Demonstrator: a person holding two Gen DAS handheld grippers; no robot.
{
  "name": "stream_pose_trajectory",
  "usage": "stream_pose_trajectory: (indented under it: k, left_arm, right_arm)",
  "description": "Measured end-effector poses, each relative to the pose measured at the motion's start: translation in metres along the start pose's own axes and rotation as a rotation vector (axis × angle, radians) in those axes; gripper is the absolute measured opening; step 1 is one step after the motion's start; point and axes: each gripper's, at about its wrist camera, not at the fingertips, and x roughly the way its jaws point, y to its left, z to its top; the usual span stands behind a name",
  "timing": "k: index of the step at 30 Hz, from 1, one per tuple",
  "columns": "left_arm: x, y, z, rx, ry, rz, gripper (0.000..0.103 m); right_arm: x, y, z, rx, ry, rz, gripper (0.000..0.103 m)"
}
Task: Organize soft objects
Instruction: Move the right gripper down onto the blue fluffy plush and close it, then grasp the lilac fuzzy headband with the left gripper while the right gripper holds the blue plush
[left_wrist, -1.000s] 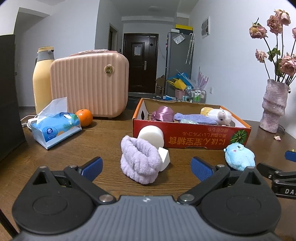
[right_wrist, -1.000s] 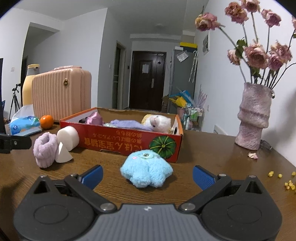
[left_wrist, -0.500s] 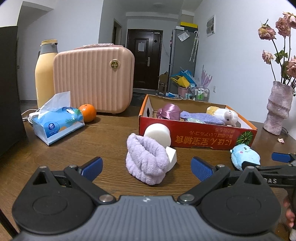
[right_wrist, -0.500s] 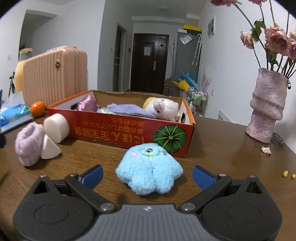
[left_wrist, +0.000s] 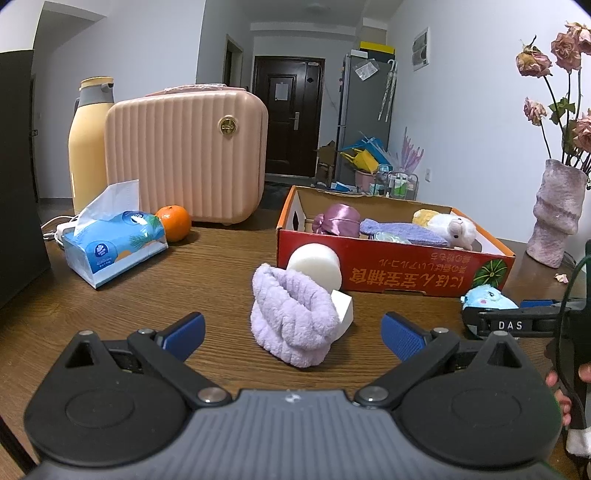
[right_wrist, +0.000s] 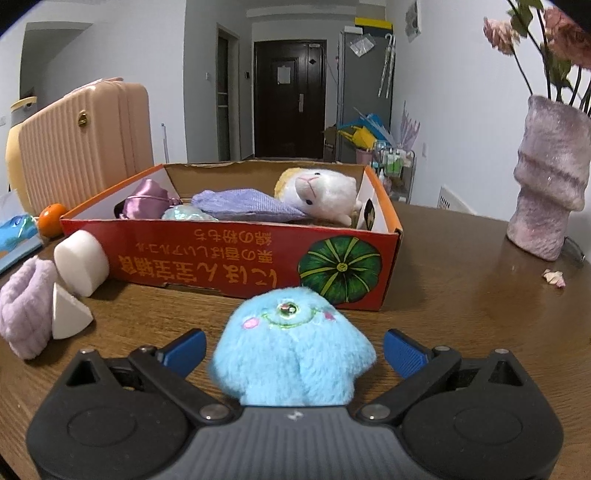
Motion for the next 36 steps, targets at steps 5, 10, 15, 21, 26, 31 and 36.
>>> stream_pose_trajectory:
  k: [5,10,15,21,26,31,36]
  left_arm:
    - [0.001,0.000,0.000,-0.001,0.000,0.007,0.103]
    - [0.001,0.001,0.000,-0.003,0.001,0.011,0.103]
    - [0.001,0.001,0.000,-0.005,-0.001,0.012,0.103]
    - [0.003,0.004,0.002,-0.004,-0.005,0.017,0.103]
    - [0.011,0.008,0.005,-0.008,0.006,0.024,0.103]
    - [0.018,0.008,0.006,0.009,0.010,0.030,0.103]
    - [0.027,0.004,0.007,0.028,0.016,0.038,0.103]
  right_arm:
    - [0.008,-0.003,0.001,0.015,0.027,0.014,0.087]
    - [0.007,0.002,0.000,-0.012,0.018,0.010,0.085]
    - [0.002,0.007,-0.002,-0.033,0.006,0.018,0.083]
    - [-0.010,0.009,-0.004,-0.036,-0.045,0.015,0.082]
    - [-0.022,0.011,-0.005,-0.028,-0.091,0.012,0.082]
    - [-0.031,0.012,-0.006,-0.018,-0.123,0.012,0.082]
    - [-0.032,0.016,-0.008,-0.022,-0.124,0.009,0.082]
